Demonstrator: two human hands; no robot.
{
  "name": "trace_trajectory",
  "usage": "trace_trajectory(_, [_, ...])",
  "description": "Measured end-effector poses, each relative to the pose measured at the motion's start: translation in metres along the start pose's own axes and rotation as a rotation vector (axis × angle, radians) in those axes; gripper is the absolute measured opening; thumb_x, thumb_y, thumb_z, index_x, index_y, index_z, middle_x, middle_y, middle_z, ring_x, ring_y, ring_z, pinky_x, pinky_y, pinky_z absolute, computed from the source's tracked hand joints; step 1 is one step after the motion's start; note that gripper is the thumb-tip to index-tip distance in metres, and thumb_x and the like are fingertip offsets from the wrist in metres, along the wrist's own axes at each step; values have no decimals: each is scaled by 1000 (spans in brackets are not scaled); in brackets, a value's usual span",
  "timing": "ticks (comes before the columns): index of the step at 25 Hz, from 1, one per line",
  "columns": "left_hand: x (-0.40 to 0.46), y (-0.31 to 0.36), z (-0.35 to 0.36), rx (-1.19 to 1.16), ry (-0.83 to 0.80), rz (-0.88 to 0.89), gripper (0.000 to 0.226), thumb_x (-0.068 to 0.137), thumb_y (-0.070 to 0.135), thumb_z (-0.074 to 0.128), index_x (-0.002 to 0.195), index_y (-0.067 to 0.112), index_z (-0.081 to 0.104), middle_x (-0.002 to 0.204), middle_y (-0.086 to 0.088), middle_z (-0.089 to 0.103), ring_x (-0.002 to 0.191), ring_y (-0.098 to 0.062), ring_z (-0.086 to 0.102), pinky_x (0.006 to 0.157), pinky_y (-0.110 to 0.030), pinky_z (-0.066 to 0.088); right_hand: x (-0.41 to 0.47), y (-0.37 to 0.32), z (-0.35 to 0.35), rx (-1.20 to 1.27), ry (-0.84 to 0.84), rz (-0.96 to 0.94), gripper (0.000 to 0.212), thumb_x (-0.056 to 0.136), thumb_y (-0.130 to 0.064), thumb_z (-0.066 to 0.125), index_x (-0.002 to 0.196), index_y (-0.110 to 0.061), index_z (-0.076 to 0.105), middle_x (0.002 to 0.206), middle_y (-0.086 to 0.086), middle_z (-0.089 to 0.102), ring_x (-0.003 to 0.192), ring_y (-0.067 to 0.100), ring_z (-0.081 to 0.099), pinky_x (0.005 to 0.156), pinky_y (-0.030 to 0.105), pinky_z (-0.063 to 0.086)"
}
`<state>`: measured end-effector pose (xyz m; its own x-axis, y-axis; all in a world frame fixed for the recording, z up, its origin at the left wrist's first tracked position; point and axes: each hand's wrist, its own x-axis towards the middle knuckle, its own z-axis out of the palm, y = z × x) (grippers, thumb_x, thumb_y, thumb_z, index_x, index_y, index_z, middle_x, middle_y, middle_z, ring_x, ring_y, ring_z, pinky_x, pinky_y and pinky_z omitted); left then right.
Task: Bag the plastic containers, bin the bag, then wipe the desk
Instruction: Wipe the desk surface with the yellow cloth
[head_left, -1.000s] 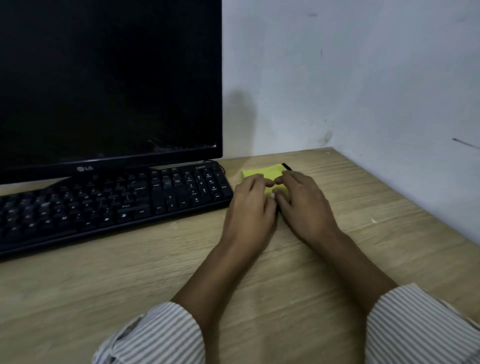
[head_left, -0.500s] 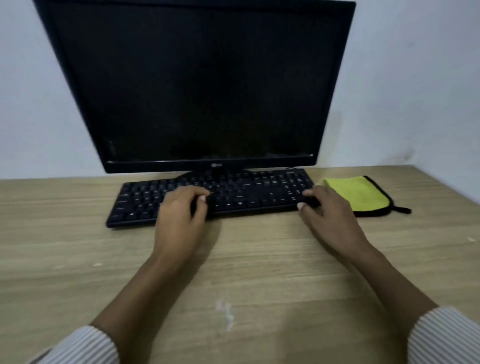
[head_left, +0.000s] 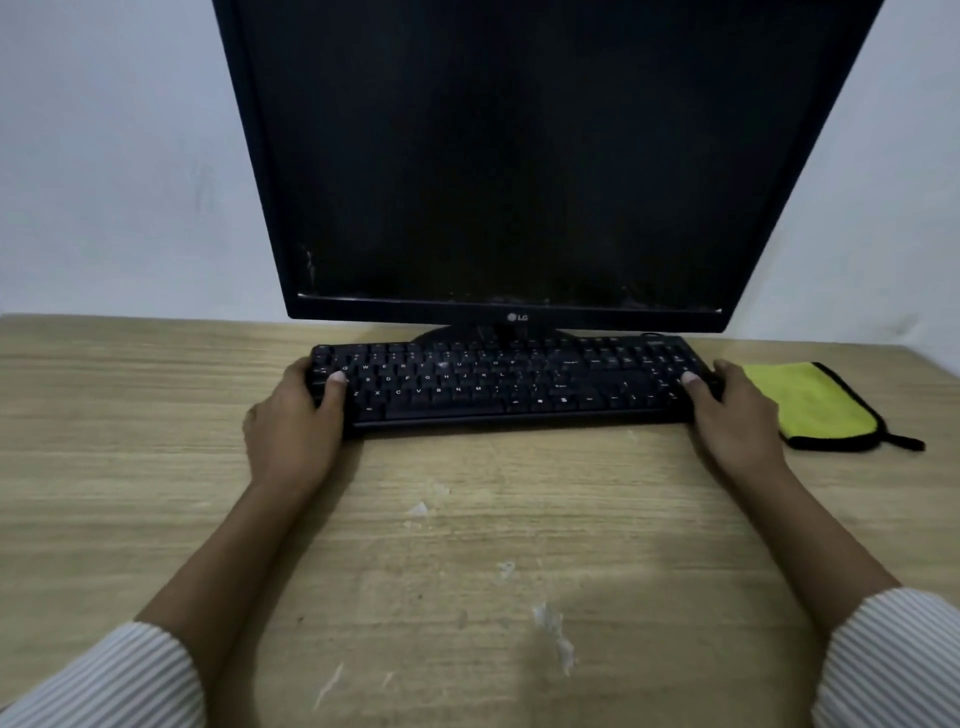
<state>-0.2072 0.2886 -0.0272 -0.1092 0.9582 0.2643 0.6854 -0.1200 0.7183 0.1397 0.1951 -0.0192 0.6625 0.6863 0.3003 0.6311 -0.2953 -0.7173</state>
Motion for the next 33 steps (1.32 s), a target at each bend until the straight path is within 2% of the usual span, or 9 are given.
trace_trajectory(4, [5, -5, 0, -25, 3, -1, 48, 99, 34, 43, 139, 8, 44, 128, -20, 60, 119, -39, 52, 104, -46, 37, -2, 0, -5, 13, 11, 35, 41, 100, -25, 46, 129, 3, 55, 129, 26, 58, 125, 39, 47, 101, 36, 35])
trace_trajectory(8, [4, -14, -6, -135, 18, -16, 49, 98, 34, 45, 139, 8, 46, 129, -21, 59, 127, -38, 45, 105, -44, 36, -19, -1, -16, 35, 29, 23, 34, 99, -19, 47, 125, -2, 61, 125, 22, 63, 121, 37, 51, 97, 33, 37])
trace_trajectory(12, [-5, -26, -19, -211, -2, -1, 56, 93, 46, 43, 138, 13, 48, 129, -18, 59, 130, -35, 42, 109, -50, 35, -44, -2, -30, 114, 37, 53, 35, 98, -16, 49, 130, -5, 58, 132, 14, 60, 125, 28, 51, 96, 23, 33])
trace_trajectory(15, [-21, -32, -29, -203, -30, -4, 65, 86, 57, 41, 136, 17, 51, 127, -17, 60, 128, -35, 44, 108, -52, 35, -61, 0, -41, 135, 32, 64, 36, 97, -15, 50, 131, -7, 57, 132, 14, 60, 125, 27, 51, 102, 27, 34])
trace_trajectory(18, [-32, -35, -37, -201, -56, -28, 78, 75, 72, 36, 134, 24, 53, 125, -17, 62, 127, -33, 46, 108, -52, 35, -76, 4, -49, 121, 43, 66, 36, 96, -17, 51, 131, -9, 57, 129, 13, 62, 122, 27, 53, 100, 28, 36])
trace_trajectory(20, [-40, -35, -41, -189, -78, -33, 79, 74, 75, 34, 136, 27, 51, 124, -20, 60, 128, -34, 44, 109, -52, 34, -84, 5, -58, 125, 57, 78, 35, 96, -19, 51, 130, -12, 57, 127, 13, 63, 118, 28, 55, 96, 28, 37])
trace_trajectory(26, [-63, -33, -44, -93, -125, 16, 64, 91, 63, 36, 140, 23, 47, 129, -25, 55, 131, -38, 32, 107, -49, 31, -107, 15, -78, 81, 51, 88, 28, 94, -19, 53, 122, -14, 57, 116, 16, 67, 91, 21, 54, 80, 25, 35])
trace_trajectory(30, [-77, -30, -49, -61, -125, 23, 57, 96, 52, 38, 141, 18, 45, 126, -26, 57, 129, -37, 30, 103, -46, 31, -119, 19, -84, 43, 26, 70, 26, 95, -19, 53, 119, -12, 56, 114, 17, 67, 91, 25, 56, 79, 27, 38])
trace_trajectory(33, [-88, -24, -52, -26, -112, 66, 53, 96, 43, 45, 138, 11, 47, 110, -27, 64, 121, -39, 36, 98, -41, 32, -125, 21, -81, -22, -6, 39, 27, 95, -22, 53, 118, -9, 57, 113, 20, 66, 105, 34, 59, 88, 34, 43])
